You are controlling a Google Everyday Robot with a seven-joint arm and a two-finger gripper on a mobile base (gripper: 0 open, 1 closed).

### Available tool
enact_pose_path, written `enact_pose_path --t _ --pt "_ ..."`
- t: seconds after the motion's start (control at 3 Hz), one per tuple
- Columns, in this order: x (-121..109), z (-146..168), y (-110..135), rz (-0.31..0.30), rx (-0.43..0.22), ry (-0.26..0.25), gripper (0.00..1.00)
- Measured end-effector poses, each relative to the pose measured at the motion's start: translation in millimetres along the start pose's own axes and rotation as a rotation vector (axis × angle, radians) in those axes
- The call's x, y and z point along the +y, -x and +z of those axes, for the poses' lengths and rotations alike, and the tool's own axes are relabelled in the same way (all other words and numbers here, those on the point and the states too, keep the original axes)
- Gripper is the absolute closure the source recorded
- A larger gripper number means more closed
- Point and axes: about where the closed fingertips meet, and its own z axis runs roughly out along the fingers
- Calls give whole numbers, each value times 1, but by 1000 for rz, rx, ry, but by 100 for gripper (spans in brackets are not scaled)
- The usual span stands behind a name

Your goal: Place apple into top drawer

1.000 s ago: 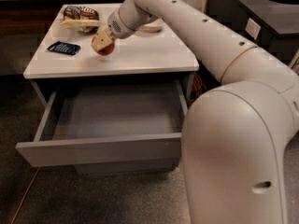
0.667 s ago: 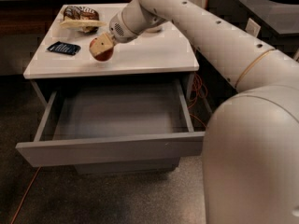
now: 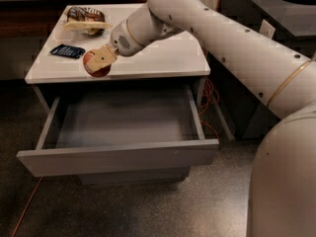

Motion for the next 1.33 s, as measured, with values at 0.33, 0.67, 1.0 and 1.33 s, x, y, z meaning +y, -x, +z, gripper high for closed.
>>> enact_pose_path --t 0.33,0.67,1.0,1.33 --pt "30 27 -53 -44 103 32 100" --pt "31 29 -55 -43 104 33 100" --pt "34 42 -76 -41 113 27 100" --pt "34 57 -105 -37 105 8 100"
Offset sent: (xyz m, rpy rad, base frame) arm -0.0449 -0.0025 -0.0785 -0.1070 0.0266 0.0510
